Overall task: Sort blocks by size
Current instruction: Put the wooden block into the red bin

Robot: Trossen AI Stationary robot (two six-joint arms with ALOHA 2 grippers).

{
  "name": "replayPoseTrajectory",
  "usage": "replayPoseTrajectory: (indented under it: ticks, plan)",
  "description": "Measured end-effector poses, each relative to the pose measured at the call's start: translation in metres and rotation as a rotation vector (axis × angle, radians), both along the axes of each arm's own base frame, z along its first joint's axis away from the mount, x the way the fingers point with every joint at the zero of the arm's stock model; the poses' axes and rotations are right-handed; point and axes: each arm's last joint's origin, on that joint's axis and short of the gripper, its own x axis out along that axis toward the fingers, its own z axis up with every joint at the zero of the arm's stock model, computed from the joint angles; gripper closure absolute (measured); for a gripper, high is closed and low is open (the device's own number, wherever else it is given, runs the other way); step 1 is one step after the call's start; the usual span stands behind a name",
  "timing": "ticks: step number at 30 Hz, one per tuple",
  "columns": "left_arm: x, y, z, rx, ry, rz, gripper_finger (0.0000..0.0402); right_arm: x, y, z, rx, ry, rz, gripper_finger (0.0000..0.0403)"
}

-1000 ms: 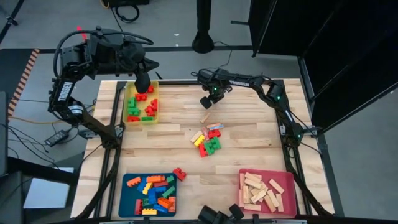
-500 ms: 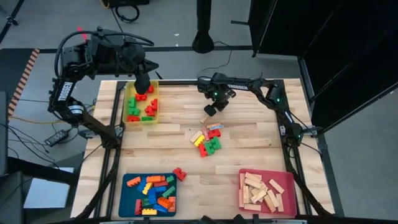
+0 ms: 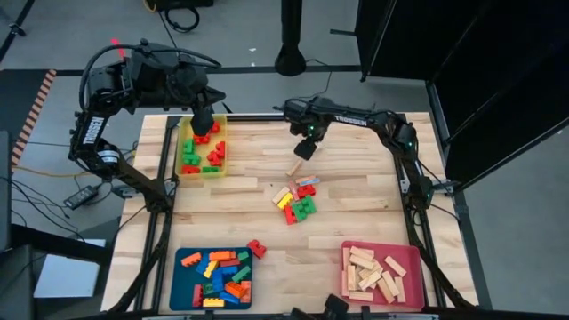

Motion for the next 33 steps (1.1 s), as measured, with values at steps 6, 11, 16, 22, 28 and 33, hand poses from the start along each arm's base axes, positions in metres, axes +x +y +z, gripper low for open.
replayPoseTrajectory:
  ticks: [6, 11, 16, 22, 28, 33]
  plan:
    - [0.0, 0.0, 0.0, -0.001, 0.002, 0.0, 0.0399, -0.004, -0.008, -0.004, -0.024, 0.065, 0.289, 0.0093]
    - [-0.001, 0.0, -0.002, -0.009, 0.02, 0.001, 0.0399, -0.001, -0.004, -0.004, -0.019, 0.091, 0.563, 0.0055]
    - [-0.003, -0.001, -0.005, -0.024, 0.055, 0.002, 0.0399, -0.002, 0.004, -0.02, 0.009, 0.109, 0.676, 0.0063]
    - [-0.003, -0.001, -0.006, -0.027, 0.064, 0.002, 0.0399, -0.006, 0.004, -0.046, -0.094, 0.205, 0.758, 0.008]
    - [-0.003, -0.001, -0.006, -0.028, 0.063, 0.002, 0.0399, -0.003, -0.002, -0.05, -0.144, 0.207, 0.812, 0.0091]
    - [-0.003, -0.001, -0.006, -0.028, 0.065, 0.002, 0.0399, -0.001, 0.002, -0.064, -0.063, 0.175, 0.802, 0.0115]
